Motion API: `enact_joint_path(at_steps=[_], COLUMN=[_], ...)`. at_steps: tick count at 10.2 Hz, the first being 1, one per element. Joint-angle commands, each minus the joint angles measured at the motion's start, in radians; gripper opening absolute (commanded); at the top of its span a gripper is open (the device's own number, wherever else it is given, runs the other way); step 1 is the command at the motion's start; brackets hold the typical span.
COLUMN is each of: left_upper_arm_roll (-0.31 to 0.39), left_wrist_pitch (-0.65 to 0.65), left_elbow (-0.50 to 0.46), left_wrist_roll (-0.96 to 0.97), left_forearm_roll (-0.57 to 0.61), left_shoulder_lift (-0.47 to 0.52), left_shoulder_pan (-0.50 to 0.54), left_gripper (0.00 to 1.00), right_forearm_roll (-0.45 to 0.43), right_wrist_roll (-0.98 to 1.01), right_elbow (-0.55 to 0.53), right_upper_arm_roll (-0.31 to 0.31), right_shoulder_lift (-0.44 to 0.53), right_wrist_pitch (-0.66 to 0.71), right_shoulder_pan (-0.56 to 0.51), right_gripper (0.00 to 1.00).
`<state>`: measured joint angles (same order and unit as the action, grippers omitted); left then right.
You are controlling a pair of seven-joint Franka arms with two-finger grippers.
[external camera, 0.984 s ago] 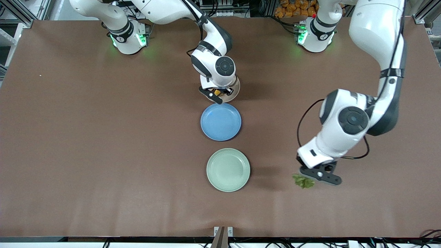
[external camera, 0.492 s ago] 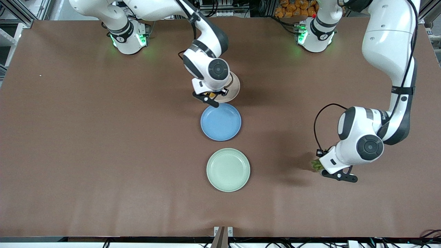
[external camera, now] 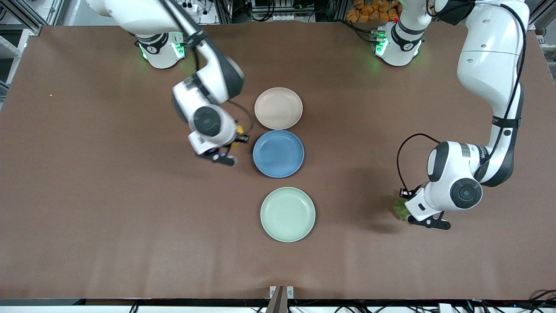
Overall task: Pick lemon and lettuce from plates
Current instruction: 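Carry the lemon beside the plates while the left gripper lowers the lettuce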
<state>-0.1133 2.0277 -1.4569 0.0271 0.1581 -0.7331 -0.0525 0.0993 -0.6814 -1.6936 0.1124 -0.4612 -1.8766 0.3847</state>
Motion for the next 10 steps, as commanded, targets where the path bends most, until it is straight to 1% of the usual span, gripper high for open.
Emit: enact_joint_path(at_steps=[1,4,5,8,9,10], left_upper_arm_roll=[-0.005,-0.006,-0.006,-0.012,-0.038,-0.042], left_wrist_pitch=[-0.017,-0.023,-0.043,-0.116,-0.142,-0.158], left_elbow=[0.004,0.006,0.012,0.012,0.012,0.012], left_wrist_roll=[0.016,0.011,0.011,0.016,0.022,0.03], left_forearm_roll=[0.005,0.003,0.005,-0.009,-0.021,-0.044], left_shoulder_lift=[0.062,0.176,0.205,0.334,0.369,0.403], left_shoulder_pan=[-0.006,-0.006,-0.006,-0.007,0.0,0.003], left_gripper=[1.0,1.0,1.0,1.0,1.0,1.0], right_forearm_roll=[-0.007,-0.026,-0.035,-0.059,-0.07,-0.07], right_wrist_roll=[0.217,0.417,0.427,0.494,0.52,0.529], right_elbow=[-0.029,-0.041,-0.06,-0.139,-0.147,-0.149], right_upper_arm_roll=[0.016,0.013,0.013,0.013,0.013,0.013], right_shoulder_lift=[0.024,-0.02,-0.04,-0.05,-0.05,-0.05], right_wrist_pitch=[0.02,0.001,-0.036,-0.137,-0.144,-0.144], right_shoulder_pan=[-0.143,-0.288,-0.317,-0.372,-0.392,-0.397], right_gripper=[0.0,0.0,0.0,0.0,0.0,0.0])
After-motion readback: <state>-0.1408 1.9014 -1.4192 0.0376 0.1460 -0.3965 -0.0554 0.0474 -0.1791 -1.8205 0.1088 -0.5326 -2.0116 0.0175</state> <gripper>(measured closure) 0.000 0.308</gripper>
